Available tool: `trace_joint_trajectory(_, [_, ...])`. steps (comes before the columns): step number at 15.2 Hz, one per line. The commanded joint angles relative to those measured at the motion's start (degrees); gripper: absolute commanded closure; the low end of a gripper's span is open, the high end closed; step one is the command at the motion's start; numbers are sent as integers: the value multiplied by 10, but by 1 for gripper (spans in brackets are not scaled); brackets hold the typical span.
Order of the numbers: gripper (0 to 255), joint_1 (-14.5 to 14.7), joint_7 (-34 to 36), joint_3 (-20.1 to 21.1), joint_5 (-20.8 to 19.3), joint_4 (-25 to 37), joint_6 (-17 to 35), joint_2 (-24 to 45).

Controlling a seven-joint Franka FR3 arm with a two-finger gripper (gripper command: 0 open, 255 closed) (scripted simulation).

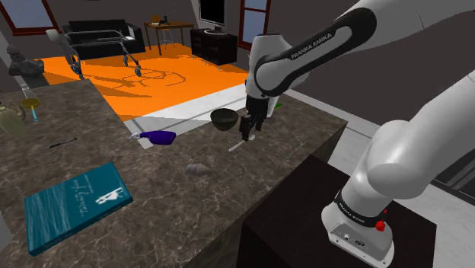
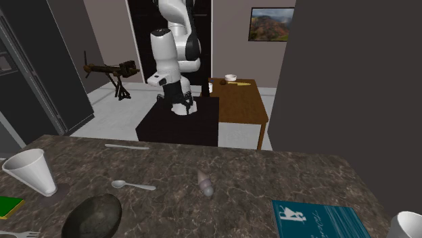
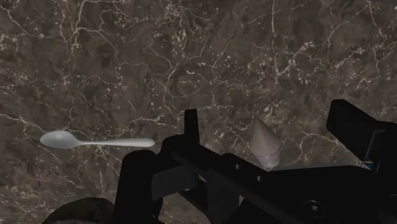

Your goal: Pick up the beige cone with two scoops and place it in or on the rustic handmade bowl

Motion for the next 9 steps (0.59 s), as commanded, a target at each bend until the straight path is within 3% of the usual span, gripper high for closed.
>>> trace_joint_trajectory(1, [0, 8, -3, 6, 6, 8, 52, 50])
trace_joint_trajectory(9, [0, 32, -14, 27, 17, 75, 208, 236])
